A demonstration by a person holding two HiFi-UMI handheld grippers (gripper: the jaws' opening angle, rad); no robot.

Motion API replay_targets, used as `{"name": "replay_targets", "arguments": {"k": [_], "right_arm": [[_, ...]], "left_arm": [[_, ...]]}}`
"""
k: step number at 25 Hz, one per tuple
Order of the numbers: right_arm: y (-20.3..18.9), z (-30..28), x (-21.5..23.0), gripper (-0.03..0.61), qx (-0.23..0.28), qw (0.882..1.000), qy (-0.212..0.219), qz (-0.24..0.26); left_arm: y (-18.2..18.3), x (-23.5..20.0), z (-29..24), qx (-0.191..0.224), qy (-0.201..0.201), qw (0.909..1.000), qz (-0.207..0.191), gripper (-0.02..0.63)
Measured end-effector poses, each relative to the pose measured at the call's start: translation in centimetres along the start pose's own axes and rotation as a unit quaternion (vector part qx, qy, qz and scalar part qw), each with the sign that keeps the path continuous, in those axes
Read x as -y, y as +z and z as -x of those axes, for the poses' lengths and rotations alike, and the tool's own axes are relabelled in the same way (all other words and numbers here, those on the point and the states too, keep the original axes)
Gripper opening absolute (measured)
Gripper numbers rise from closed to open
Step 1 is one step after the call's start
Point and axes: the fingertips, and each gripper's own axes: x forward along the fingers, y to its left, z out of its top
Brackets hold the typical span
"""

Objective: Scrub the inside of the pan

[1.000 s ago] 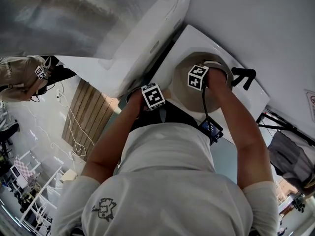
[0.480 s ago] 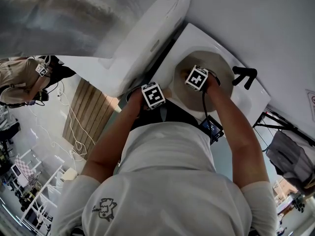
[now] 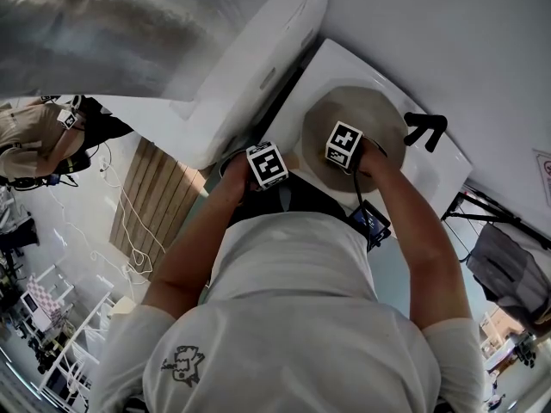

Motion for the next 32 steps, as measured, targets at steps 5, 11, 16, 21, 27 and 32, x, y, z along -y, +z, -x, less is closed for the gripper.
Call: {"name": "replay_targets", "arguments": {"k": [5, 11, 16, 21, 27, 32], "right_arm": [[-4.1, 0.0, -0.2, 0.063, -0.085, 0.996, 0.022, -0.022], [-8.8, 1.8, 1.1, 0.064, -0.219, 0.975, -0.029, -0.014], [-10.2, 3.5, 4.9, 0.067, -0.273, 0.954, -0.121, 0.004], [-8.6, 5.0, 9.2, 0.067, -0.269, 0.937, -0.217, 0.047], [-4.0, 6.9, 11.5, 0.067, -0.185, 0.933, -0.297, 0.087], [0.4, 7.2, 11.0, 0.069, -0.089, 0.935, -0.321, 0.118]], "left_arm": [[-0.2, 0.1, 0.1, -0.012, 0.000, 0.9999, -0.002, 0.167], [-0.3, 0.2, -0.1, -0.019, -0.002, 0.9998, -0.008, 0.169], [-0.3, 0.2, -0.2, -0.021, 0.001, 0.9997, -0.011, 0.172], [-0.5, 0.4, -0.1, -0.021, 0.003, 0.9997, -0.012, 0.172], [-0.5, 0.3, -0.3, -0.021, 0.005, 0.9997, -0.010, 0.172], [-0.4, 0.5, -0.1, -0.020, 0.003, 0.9998, -0.008, 0.172]]}}
